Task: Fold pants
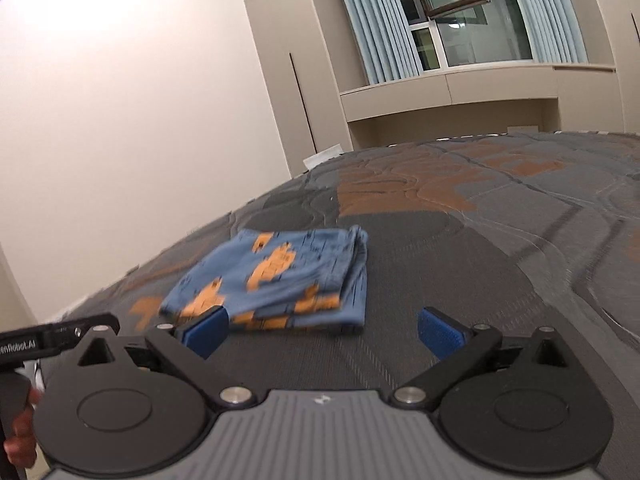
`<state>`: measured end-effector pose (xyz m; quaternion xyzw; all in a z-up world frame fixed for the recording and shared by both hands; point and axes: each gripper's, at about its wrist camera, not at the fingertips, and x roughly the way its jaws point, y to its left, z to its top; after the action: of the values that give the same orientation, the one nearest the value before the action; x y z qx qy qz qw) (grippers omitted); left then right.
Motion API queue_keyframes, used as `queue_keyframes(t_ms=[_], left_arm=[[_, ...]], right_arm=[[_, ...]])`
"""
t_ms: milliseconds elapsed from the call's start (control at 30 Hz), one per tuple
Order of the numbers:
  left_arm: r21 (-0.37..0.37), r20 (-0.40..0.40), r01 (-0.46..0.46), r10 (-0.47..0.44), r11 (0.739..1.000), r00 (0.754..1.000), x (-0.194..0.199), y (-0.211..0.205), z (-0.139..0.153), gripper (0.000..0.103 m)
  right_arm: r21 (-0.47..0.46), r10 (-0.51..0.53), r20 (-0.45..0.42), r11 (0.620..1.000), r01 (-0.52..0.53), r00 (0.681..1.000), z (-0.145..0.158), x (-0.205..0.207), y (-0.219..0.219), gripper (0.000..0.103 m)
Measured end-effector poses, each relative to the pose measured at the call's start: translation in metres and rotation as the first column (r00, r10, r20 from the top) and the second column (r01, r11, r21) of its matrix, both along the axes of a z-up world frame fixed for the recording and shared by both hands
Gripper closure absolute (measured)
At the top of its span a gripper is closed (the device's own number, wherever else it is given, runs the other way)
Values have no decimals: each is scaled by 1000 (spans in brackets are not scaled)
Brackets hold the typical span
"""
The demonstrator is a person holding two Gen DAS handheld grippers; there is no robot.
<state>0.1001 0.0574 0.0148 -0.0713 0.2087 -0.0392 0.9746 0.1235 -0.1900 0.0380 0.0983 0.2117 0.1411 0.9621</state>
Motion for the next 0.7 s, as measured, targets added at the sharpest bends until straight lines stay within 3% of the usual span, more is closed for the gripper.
queue_keyframes(t_ms=[233,433,700], left_arm=[[91,73,-47,40,995,997,-65,-11,-7,1],[93,74,-39,32,995,997,-95,-12,-11,1],[92,45,-18,14,996,999,-113,-15,-23,1]], right_arm=[[-128,-51,71,990,60,996,-1,-70,17,0],[-131,-110,123,983,126,986,-3,-115,17,0],[-131,-146,116,978,160,983,-13,-141,12,0]])
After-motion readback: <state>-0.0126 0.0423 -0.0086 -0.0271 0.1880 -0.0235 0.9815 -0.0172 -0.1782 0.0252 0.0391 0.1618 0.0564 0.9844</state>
